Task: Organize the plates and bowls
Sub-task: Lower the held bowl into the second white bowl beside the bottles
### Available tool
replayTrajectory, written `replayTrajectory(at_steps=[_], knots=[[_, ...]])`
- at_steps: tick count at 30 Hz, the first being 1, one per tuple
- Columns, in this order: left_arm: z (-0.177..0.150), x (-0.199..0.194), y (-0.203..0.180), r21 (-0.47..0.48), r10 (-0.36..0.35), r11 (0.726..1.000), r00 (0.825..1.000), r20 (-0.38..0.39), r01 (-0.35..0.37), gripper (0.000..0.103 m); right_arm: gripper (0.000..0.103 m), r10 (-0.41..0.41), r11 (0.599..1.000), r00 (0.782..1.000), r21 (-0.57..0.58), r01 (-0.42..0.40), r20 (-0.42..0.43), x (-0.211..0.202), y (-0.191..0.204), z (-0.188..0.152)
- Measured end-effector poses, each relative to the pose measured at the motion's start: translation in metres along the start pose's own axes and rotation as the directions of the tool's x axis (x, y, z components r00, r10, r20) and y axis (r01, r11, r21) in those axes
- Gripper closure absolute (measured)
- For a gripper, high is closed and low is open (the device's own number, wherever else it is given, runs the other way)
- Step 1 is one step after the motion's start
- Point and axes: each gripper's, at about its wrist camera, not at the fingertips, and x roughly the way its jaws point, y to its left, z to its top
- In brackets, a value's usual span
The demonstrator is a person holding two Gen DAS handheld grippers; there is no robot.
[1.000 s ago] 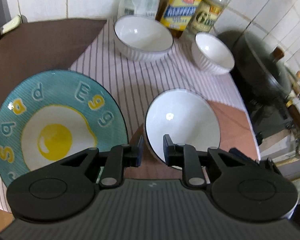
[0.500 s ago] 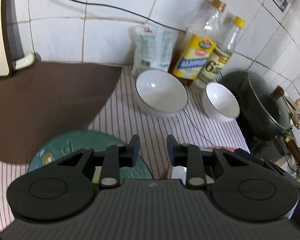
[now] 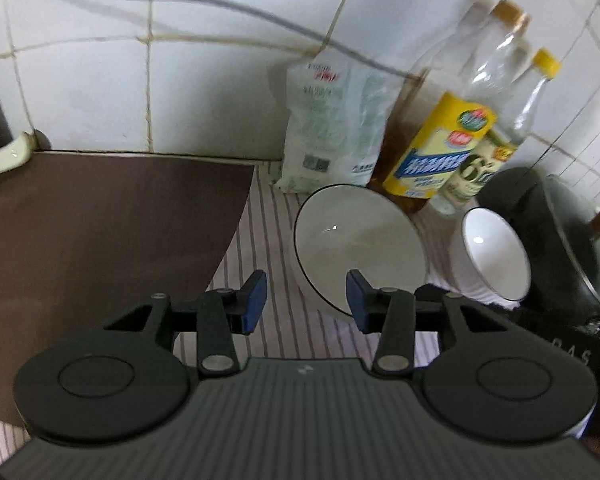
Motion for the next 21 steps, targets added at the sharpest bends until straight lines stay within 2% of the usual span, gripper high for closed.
replayTrajectory(at_steps=[2, 5, 9, 12, 13, 14, 21], knots=[[0.003, 0.016, 0.003, -0.006, 0.008, 1.0, 1.0, -0.02, -0.008, 0.06, 0.033, -0.028, 0.999, 1.0, 0.015, 0.028, -0.012, 0.013, -0.004, 0.003], [0.006, 0.037, 0.008, -0.021, 0.019, 1.0, 0.999, -0.049, -0.02, 0.06, 0.041, -0.064, 0.998, 0.998, 0.026, 0.065, -0.022, 0.028, -0.008, 0.006], [0.01, 0.052, 0.016, -0.044, 0.024, 0.999, 0.997, -0.077, -0.027, 0.066, 0.061, -0.116, 0.993, 0.993, 0.036, 0.116, -0.019, 0.039, -0.013, 0.011], [0.01, 0.055, 0.019, -0.061, -0.026, 0.998, 0.996, -0.084, 0.02, 0.08, 0.082, -0.122, 0.992, 0.992, 0.042, 0.123, -0.024, 0.044, -0.016, 0.014], [0.01, 0.055, 0.019, -0.062, -0.038, 0.998, 0.996, -0.085, 0.033, 0.087, 0.083, -0.11, 0.993, 0.994, 0.045, 0.111, -0.024, 0.045, -0.017, 0.013], [0.009, 0.055, 0.017, -0.06, -0.045, 0.997, 0.995, -0.086, 0.039, 0.089, 0.084, -0.106, 0.994, 0.994, 0.04, 0.106, -0.022, 0.044, -0.017, 0.013], [0.005, 0.049, 0.005, -0.021, -0.005, 1.0, 0.997, -0.075, 0.004, 0.09, 0.086, -0.109, 0.994, 0.994, 0.017, 0.109, -0.016, 0.046, -0.017, 0.013]])
